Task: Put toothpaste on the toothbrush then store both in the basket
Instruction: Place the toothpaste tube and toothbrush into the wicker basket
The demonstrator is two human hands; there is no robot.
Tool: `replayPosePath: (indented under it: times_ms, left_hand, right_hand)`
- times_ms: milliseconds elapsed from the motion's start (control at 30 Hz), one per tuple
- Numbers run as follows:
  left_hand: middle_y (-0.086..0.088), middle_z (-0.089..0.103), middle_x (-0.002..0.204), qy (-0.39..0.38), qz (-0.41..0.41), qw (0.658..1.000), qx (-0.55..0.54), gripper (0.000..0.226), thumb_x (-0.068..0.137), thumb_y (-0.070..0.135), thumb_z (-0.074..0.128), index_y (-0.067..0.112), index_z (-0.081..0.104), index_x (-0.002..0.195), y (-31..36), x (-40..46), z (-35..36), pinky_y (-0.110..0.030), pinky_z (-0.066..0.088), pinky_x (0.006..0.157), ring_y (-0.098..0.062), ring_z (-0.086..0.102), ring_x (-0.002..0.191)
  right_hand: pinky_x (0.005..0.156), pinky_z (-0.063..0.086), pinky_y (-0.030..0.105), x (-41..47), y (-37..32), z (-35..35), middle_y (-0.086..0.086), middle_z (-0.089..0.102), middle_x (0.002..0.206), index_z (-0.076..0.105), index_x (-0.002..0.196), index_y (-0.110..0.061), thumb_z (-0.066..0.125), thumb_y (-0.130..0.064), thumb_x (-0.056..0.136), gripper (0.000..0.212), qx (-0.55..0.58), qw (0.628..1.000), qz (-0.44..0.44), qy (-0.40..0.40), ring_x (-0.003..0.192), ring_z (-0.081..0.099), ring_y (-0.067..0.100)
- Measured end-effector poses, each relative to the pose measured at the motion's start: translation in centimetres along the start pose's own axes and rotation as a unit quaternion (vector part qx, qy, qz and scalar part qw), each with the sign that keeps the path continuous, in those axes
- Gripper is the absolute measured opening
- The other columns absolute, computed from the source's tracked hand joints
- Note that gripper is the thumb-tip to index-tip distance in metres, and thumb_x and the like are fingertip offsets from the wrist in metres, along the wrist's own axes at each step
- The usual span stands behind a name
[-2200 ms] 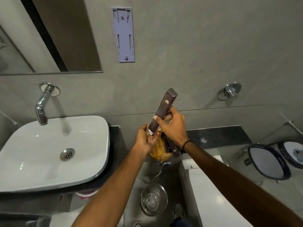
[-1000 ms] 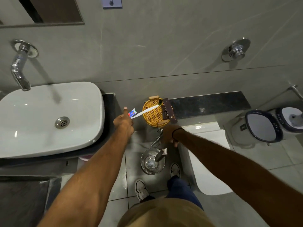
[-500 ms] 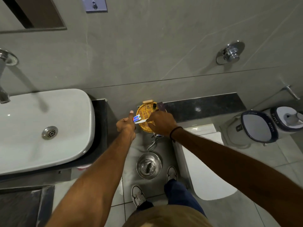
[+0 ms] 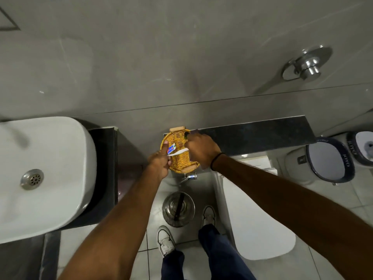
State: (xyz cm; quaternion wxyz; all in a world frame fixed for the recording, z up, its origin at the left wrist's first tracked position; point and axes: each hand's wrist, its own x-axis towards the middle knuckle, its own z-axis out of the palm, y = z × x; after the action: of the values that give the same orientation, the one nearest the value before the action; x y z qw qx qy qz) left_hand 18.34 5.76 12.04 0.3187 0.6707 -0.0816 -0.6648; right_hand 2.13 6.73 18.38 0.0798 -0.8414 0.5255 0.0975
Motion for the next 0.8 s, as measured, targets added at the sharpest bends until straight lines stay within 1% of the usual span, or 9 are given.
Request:
replayPosePath:
  times_ms: [67,133,233,367,500,533,600,700,800]
  left_hand:
    - [0.001,0.057,0.048,-0.013,-0.027,0.999,-0.037,0.029,0.098,0.034,0.063,0.01,0.061,0.083,0.1,1.6,0.3,-0.015,0.041,0.033,-0.005,0.047,0.035]
    - [-0.006,0.067,0.061,0.003,-0.043,0.996,-0.077,0.02,0.1,0.023,0.062,0.007,0.063,0.088,0.2,3.5,0.3,-0.015,0.048,0.036,-0.008,0.056,0.046]
    - [-0.007,0.069,0.054,0.032,-0.032,0.996,-0.077,0.022,0.1,0.018,0.062,0.005,0.064,0.082,-0.1,6.3,0.0,-0.015,0.05,0.04,-0.008,0.058,0.039]
    - [-0.011,0.067,0.074,0.119,-0.012,0.989,-0.082,0.02,0.095,0.009,0.069,0.001,0.062,0.078,-1.4,10.0,0.0,-0.02,0.057,0.046,-0.012,0.065,0.045]
    - [0.005,0.07,0.059,0.165,0.059,0.984,0.042,0.015,0.087,0.018,0.079,0.01,0.072,0.077,-2.9,11.8,0.5,-0.02,0.055,0.051,-0.001,0.063,0.041]
    - [0.008,0.071,0.062,0.176,0.092,0.975,0.101,0.012,0.084,0.021,0.082,0.012,0.077,0.079,-3.1,11.7,0.9,-0.018,0.052,0.058,-0.001,0.064,0.047]
    - [0.004,0.076,0.081,0.184,0.158,0.949,0.203,0.015,0.081,0.021,0.084,0.01,0.083,0.092,-3.3,11.4,1.5,-0.018,0.048,0.074,-0.008,0.068,0.068]
    - [-0.009,0.08,0.099,0.157,0.234,0.909,0.307,0.015,0.081,0.01,0.082,0.005,0.082,0.095,-3.0,10.8,2.1,-0.017,0.047,0.082,-0.02,0.073,0.089]
    - [-0.013,0.076,0.111,0.16,0.247,0.856,0.425,0.019,0.086,0.008,0.076,0.005,0.076,0.105,-2.7,11.0,1.8,-0.022,0.048,0.082,-0.025,0.072,0.102]
  right_hand:
    - [0.096,0.054,0.044,0.9,1.0,0.9,0.015,0.065,0.13,0.07,0.12,-0.007,0.063,-0.025,0.097,0.03,0.038,0.999,0.018,-0.018,0.118,0.062,0.033]
    - [0.094,0.059,0.044,1.7,1.7,2.4,0.013,0.067,0.126,0.071,0.118,-0.007,0.062,-0.021,0.097,0.026,0.077,0.994,0.052,-0.049,0.113,0.066,0.033]
    - [0.092,0.061,0.044,2.7,2.3,5.2,0.016,0.073,0.112,0.073,0.112,-0.004,0.066,-0.014,0.096,0.02,0.164,0.971,0.135,-0.105,0.103,0.072,0.033]
    - [0.098,0.059,0.042,4.9,3.1,9.0,0.016,0.076,0.114,0.077,0.11,-0.002,0.072,-0.018,0.092,0.025,0.298,0.924,0.197,-0.137,0.108,0.071,0.031]
    - [0.102,0.056,0.045,7.6,3.2,11.8,0.017,0.074,0.122,0.075,0.115,0.0,0.079,-0.015,0.086,0.032,0.422,0.858,0.262,-0.132,0.115,0.069,0.034]
    - [0.102,0.056,0.046,8.3,3.3,12.2,0.018,0.074,0.121,0.076,0.113,-0.002,0.08,-0.015,0.085,0.031,0.444,0.841,0.277,-0.138,0.114,0.069,0.034]
    - [0.102,0.056,0.046,9.3,3.4,13.2,0.016,0.075,0.118,0.078,0.111,-0.008,0.079,-0.019,0.084,0.029,0.458,0.822,0.298,-0.162,0.114,0.07,0.033]
    - [0.107,0.053,0.042,9.4,2.4,14.2,0.013,0.072,0.125,0.073,0.121,-0.008,0.08,-0.023,0.086,0.039,0.448,0.83,0.311,-0.117,0.121,0.066,0.029]
    - [0.107,0.053,0.039,9.3,1.4,14.5,0.012,0.072,0.126,0.073,0.119,-0.005,0.081,-0.024,0.085,0.04,0.433,0.84,0.319,-0.073,0.122,0.065,0.027]
